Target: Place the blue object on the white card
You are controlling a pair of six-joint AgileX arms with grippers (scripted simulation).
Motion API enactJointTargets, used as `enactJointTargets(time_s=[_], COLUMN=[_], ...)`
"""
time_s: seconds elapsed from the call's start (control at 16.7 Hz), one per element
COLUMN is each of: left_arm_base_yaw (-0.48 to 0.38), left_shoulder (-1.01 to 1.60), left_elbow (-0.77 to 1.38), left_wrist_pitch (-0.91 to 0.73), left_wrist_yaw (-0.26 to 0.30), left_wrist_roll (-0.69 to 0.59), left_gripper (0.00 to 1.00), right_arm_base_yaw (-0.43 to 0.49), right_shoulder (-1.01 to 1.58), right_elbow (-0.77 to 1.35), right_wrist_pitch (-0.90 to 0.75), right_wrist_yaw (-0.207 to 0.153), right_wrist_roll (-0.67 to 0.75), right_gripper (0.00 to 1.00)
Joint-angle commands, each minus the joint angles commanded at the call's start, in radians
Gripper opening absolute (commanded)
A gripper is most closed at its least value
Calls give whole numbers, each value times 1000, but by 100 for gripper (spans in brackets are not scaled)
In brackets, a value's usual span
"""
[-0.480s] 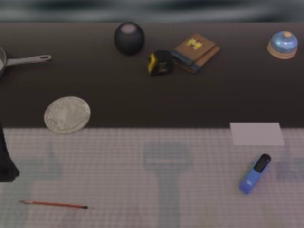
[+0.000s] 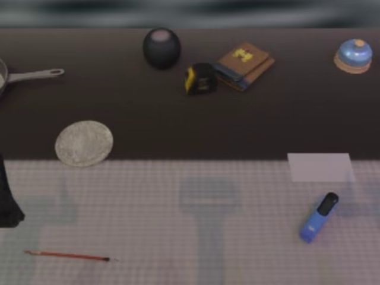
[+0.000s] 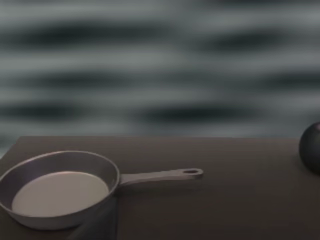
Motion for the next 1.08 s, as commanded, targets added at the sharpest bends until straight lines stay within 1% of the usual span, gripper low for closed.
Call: enactJointTargets(time_s=[0.66,0.9,1.08], left_arm_base_yaw=[0,0,0], left_shoulder=[0,0,0], left_elbow=[0,0,0], left_wrist_pitch=[0,0,0], left_wrist_yaw=[0,0,0], left_wrist_roll=[0,0,0], left_gripper=[100,100,100], right_arm_base_yaw=[239,312,348], right_shoulder=[1005,1293,1435], right_elbow=[667,870,977], right_wrist_pitch=[-603,-780,-867], right_wrist_yaw=[2,0,-1], right_wrist_roll=[613,797,891], right_gripper=[100,100,100])
